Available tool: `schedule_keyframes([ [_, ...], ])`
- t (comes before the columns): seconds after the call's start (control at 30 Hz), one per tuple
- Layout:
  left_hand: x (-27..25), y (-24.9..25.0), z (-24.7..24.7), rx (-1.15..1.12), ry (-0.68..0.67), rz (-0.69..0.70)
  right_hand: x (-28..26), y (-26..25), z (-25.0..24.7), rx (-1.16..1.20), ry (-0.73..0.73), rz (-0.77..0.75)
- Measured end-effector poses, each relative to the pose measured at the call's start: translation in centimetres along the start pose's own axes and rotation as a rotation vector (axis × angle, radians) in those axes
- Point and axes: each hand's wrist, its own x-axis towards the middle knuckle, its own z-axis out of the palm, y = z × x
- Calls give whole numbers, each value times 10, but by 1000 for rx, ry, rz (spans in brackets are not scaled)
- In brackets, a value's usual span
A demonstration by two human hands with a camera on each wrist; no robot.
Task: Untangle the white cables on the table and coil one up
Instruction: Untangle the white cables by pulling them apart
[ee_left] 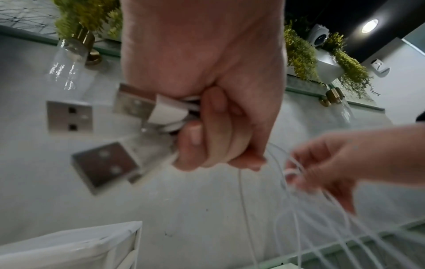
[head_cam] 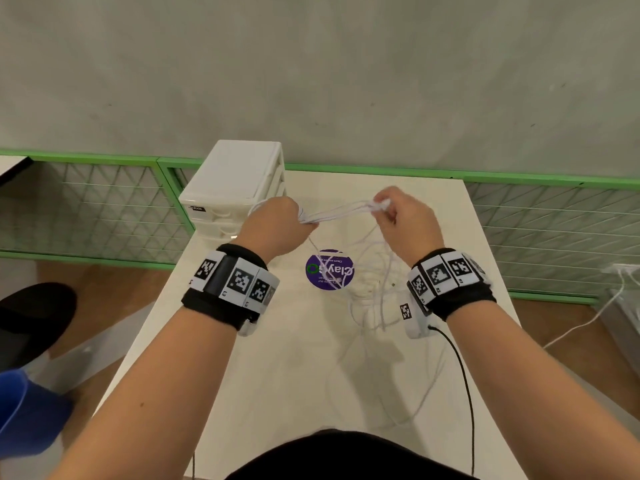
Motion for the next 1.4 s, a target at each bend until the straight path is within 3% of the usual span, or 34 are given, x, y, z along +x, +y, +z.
schedule_keyframes([
  [0.07, -2, 0, -3, -147, -57, 13, -9, 3, 6, -66, -284, 48],
  [0.17, -2, 1, -7, -283, -13, 47, -21, 3, 16, 26, -425, 82],
  [0.33, 4, -4, -4, -438, 150, -39, -20, -8, 20, 217, -379, 133],
  [0.4, 5, -7, -2, -459, 156, -75, -18, -14, 12, 335, -362, 131],
  [0.53, 4, -2, 2, -491, 79, -58, -14, -29, -1, 536, -405, 61],
  [0.67, -2, 3, 9, -753, -65, -37, -9, -41, -1, 692, -421, 62],
  [0.77, -3, 0, 12, -711, -112, -5, -7, -37, 0, 750, -386, 89],
  [0.93, 3, 8, 10, -532, 75, -8, -8, -39, 2, 801, -306, 179],
  [1.03, 10, 3, 8, -594, 239, -67, -6, -34, -4, 882, -183, 268],
  [1.1, 12, 0, 3, -685, 297, -81, -10, -32, -6, 817, -304, 247],
  [1.2, 11, 5, -2, -849, 275, -28, -24, -35, 8, 530, -567, 150],
  [1.3, 11, 7, -14, -1008, 331, -15, -34, -30, 33, 264, -706, 46],
  [1.4, 11, -2, -34, -1108, 419, -10, -48, -2, 48, 72, -880, 160],
])
